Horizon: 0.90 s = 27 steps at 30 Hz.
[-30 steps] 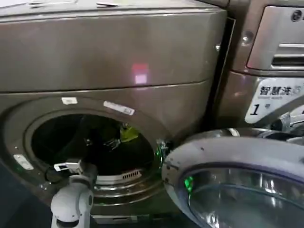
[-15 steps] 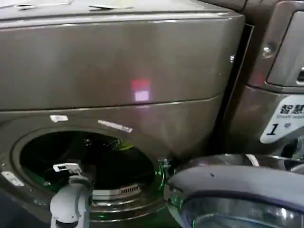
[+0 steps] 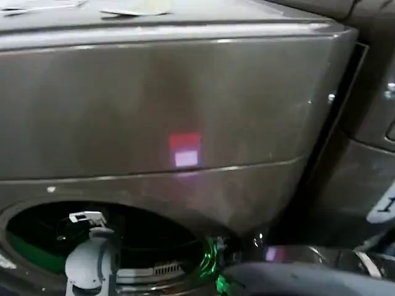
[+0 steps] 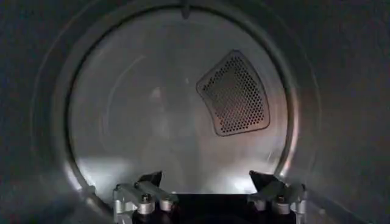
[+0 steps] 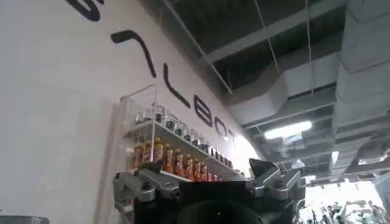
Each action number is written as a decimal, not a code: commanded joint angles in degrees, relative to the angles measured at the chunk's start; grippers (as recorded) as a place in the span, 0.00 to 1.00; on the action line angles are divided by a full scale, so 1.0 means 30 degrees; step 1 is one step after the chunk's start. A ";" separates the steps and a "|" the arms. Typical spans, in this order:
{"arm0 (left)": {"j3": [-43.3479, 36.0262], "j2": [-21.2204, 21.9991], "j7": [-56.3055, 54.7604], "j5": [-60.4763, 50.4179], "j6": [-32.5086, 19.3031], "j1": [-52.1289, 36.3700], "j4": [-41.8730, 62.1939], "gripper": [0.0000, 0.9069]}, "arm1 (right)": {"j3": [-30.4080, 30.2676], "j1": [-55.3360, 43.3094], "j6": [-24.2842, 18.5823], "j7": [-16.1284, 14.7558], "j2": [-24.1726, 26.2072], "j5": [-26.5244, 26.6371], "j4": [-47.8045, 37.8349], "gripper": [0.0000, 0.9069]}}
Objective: Grasp the clothes from the dryer.
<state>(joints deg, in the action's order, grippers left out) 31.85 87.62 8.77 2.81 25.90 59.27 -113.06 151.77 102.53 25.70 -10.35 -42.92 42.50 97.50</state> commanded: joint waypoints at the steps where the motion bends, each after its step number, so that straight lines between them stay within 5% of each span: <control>1: -0.0092 -0.0212 -0.0195 0.0362 -0.0490 -0.3314 0.3902 1.00 | 0.0130 0.0089 -0.0040 -0.0240 -0.0053 -0.0488 0.0065 1.00; 19: -0.0826 -0.0657 -0.0495 -0.0775 -0.3434 -1.2268 1.7415 1.00 | 0.0690 0.0395 -0.0243 -0.0471 0.0028 -0.0369 -0.0274 1.00; 27: -0.2263 -0.1514 0.6309 -0.2550 -0.3203 -1.5516 2.1872 1.00 | 0.0593 0.0290 -0.0255 -0.0590 0.0087 -0.0419 -0.0472 1.00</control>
<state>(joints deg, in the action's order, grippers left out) 27.79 84.52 12.33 -0.25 17.75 25.20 -66.18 153.40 103.38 24.98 -12.06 -42.59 41.33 96.18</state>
